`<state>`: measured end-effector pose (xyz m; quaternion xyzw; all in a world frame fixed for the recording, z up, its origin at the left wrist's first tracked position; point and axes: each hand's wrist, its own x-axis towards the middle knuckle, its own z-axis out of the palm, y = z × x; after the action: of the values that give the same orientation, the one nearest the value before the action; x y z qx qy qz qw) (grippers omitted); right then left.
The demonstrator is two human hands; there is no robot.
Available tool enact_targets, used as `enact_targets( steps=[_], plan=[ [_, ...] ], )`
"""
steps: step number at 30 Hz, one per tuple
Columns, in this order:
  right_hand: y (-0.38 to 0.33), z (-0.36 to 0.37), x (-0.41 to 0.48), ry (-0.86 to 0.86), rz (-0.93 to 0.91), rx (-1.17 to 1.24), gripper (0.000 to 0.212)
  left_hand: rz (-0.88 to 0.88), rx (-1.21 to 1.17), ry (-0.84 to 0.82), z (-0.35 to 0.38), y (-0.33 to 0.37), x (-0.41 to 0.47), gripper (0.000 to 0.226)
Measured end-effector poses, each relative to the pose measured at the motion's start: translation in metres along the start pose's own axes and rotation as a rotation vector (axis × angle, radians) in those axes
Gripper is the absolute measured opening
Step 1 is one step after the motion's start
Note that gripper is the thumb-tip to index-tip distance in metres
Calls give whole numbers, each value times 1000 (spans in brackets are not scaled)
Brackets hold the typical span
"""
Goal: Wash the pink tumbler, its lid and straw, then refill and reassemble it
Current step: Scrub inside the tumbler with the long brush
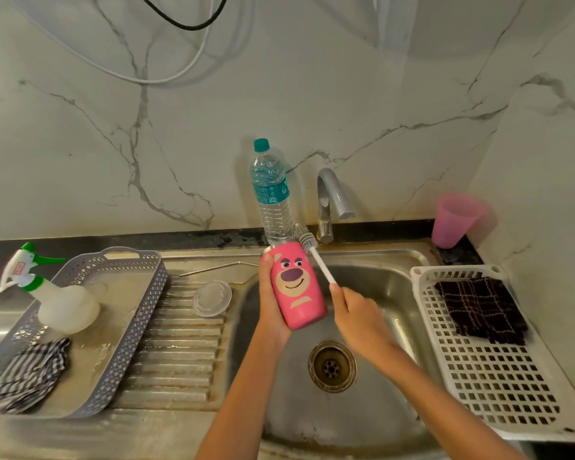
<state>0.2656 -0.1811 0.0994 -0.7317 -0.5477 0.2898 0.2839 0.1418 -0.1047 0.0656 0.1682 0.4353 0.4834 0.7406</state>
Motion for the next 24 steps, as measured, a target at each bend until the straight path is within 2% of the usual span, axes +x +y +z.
enact_targets(
  steps=[5,11,16,21,24],
  plan=[
    [12,10,-46,-75,-44,-12,44,150,-95,55,-3,30,7,52],
    [-10,1,3,-42,-22,59,43,81,-19,44,4,3,-4,54],
    [10,10,-46,-79,-31,32,46,195,-121,49,-4,30,9,57],
    [3,-3,-3,-59,-1,-1,42,51,-31,-12,2,2,-3,55],
    [6,0,-9,-86,0,-6,44,104,-56,20,1,10,5,55]
  ],
)
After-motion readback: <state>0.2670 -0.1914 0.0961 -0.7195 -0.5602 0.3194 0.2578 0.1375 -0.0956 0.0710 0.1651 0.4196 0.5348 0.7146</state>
